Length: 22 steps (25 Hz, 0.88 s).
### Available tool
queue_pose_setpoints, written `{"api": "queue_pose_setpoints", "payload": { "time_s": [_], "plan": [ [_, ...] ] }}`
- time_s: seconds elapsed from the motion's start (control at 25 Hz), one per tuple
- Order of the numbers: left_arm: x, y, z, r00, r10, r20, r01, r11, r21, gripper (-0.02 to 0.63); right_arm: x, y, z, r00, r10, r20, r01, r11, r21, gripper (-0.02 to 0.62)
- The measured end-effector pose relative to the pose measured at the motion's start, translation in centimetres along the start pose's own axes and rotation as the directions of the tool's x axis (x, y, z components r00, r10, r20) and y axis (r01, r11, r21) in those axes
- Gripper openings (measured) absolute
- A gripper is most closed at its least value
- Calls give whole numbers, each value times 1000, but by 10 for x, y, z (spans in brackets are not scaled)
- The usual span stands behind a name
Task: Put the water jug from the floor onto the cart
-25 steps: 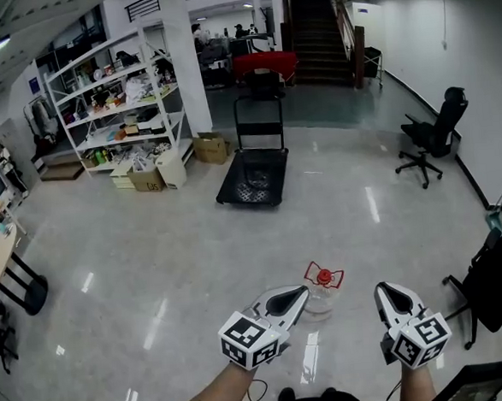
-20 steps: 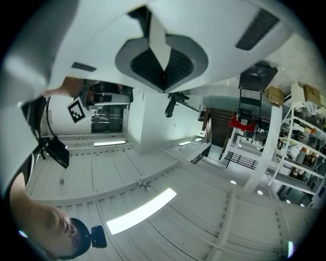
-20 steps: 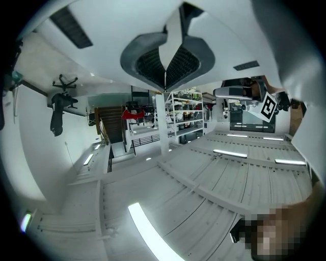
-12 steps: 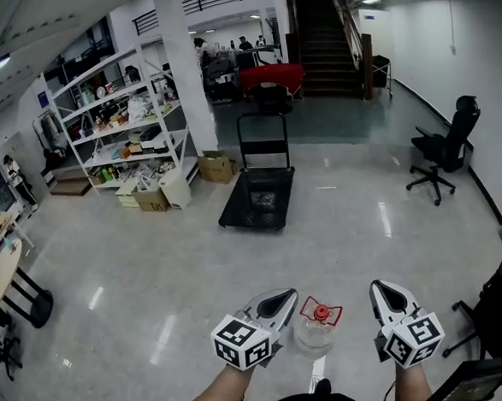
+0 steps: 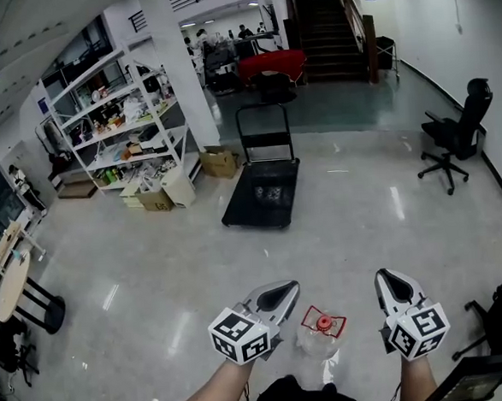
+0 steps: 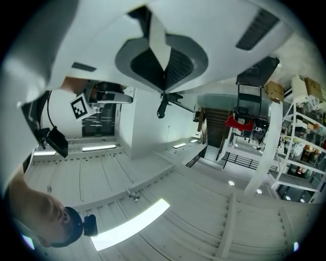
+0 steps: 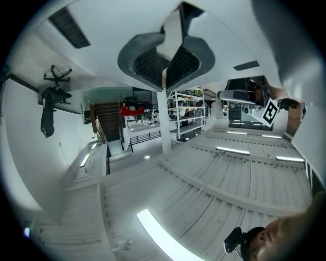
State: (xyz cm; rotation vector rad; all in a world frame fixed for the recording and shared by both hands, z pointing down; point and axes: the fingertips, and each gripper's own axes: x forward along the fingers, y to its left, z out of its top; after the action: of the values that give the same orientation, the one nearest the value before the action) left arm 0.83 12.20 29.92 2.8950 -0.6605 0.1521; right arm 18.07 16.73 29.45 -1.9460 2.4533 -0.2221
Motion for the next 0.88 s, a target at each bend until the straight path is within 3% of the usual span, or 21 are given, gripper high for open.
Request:
{"api": "queue_pose_setpoints", "payload": {
  "time_s": [0.24,0.44,0.6,0.76,0.88],
  "plan": [
    [38,46,-24,997,-77,-27,76,997,-21,2,42,-16,-23,997,-62,-43,62,998,15,6],
    [54,103,-29,994,-106,2,106,994,-36,2,88,-31,-41,987,-133,-90,132,991,-17,11],
    [83,133,-50,986,-161,-44,157,984,-81,2,116,-52,-62,974,-177,-140,179,984,2,39],
    [112,145,-105,965,-235,-116,206,953,-220,5,132,-79,-121,952,-192,-239,211,976,58,73],
    [135,152,-154,952,-229,-205,172,949,-264,61,132,-103,-178,921,-195,-337,241,966,99,87]
  ]
}}
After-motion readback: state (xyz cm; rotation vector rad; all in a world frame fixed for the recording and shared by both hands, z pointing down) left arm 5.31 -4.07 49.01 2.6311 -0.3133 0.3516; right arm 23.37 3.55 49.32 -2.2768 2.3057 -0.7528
